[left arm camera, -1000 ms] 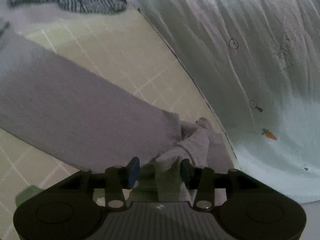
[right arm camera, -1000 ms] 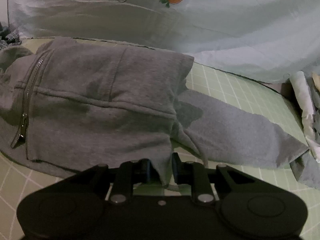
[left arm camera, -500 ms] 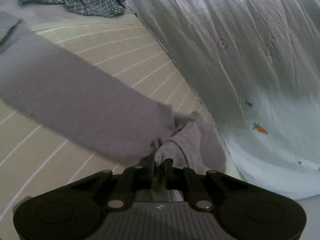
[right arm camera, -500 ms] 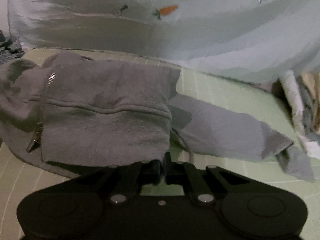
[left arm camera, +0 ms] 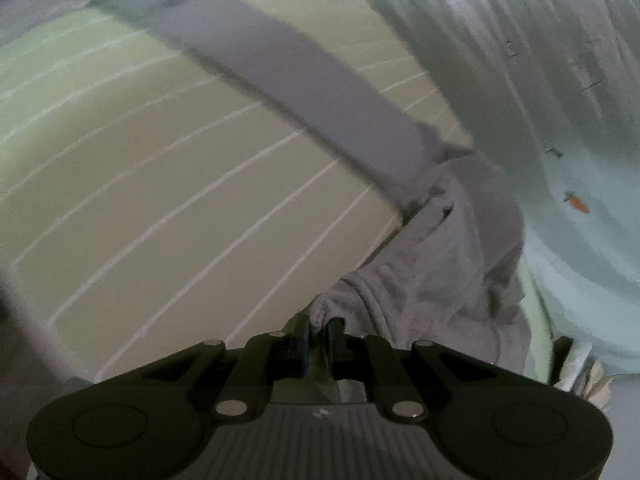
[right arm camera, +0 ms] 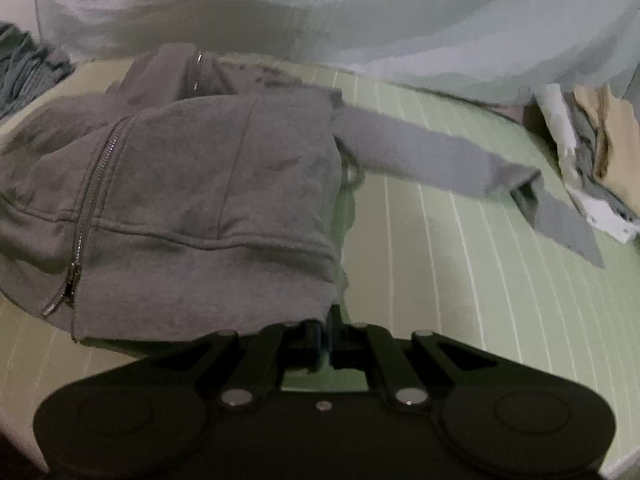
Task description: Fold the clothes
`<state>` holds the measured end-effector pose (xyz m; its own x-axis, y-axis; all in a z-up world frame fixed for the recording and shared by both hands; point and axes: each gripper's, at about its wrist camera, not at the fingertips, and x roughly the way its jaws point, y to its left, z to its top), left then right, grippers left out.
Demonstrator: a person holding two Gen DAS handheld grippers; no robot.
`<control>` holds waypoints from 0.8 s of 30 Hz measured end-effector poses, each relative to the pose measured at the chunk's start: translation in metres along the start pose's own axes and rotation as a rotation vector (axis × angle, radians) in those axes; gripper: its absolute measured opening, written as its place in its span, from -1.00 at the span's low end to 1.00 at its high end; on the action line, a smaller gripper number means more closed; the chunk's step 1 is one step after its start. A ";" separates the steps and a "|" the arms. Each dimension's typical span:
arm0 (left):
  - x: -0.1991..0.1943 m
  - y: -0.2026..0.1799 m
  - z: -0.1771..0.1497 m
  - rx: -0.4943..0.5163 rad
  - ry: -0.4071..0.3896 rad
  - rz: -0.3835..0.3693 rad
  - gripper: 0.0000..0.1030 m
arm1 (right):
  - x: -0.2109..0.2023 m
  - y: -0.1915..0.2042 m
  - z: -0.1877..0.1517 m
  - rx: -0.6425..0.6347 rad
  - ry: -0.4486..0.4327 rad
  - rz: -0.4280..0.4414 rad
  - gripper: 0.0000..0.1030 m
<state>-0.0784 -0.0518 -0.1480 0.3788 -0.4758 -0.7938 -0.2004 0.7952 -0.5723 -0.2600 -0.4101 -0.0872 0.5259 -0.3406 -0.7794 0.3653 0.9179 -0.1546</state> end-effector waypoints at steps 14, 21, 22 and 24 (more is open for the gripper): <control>-0.036 -0.027 -0.006 0.179 -0.062 0.043 0.16 | -0.022 -0.014 -0.009 0.072 0.056 0.157 -0.40; -0.042 -0.050 0.015 0.280 -0.138 -0.006 0.44 | -0.052 -0.024 0.017 0.163 -0.086 0.280 0.07; -0.032 -0.053 0.016 0.301 -0.117 0.010 0.44 | -0.052 -0.026 0.020 0.184 -0.099 0.285 0.19; -0.009 -0.058 0.016 0.318 -0.061 0.029 0.44 | -0.039 -0.030 0.022 0.255 -0.091 0.281 0.26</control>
